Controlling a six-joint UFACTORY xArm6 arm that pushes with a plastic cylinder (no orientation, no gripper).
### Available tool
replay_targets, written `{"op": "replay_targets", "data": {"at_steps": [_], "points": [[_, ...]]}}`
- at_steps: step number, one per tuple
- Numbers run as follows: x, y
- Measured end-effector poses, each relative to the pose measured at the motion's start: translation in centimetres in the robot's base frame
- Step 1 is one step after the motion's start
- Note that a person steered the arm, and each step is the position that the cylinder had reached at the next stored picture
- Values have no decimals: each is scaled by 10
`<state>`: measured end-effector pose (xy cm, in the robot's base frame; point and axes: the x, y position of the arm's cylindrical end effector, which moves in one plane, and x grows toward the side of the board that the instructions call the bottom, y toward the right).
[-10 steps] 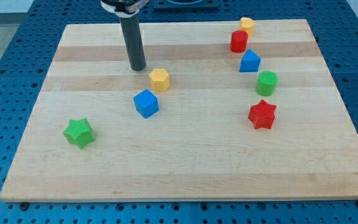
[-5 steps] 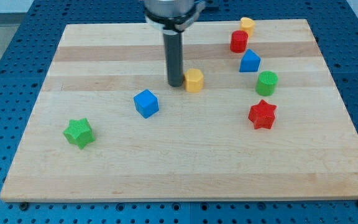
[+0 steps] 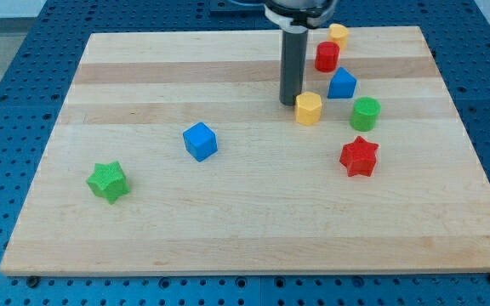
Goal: Move the yellow hexagon between the red star and the green circle
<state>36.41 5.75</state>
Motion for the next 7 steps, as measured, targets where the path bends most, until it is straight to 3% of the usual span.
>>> {"op": "replay_targets", "data": {"at_steps": [2,4,7], "points": [[-31,45],[-31,50],[19,31]]}}
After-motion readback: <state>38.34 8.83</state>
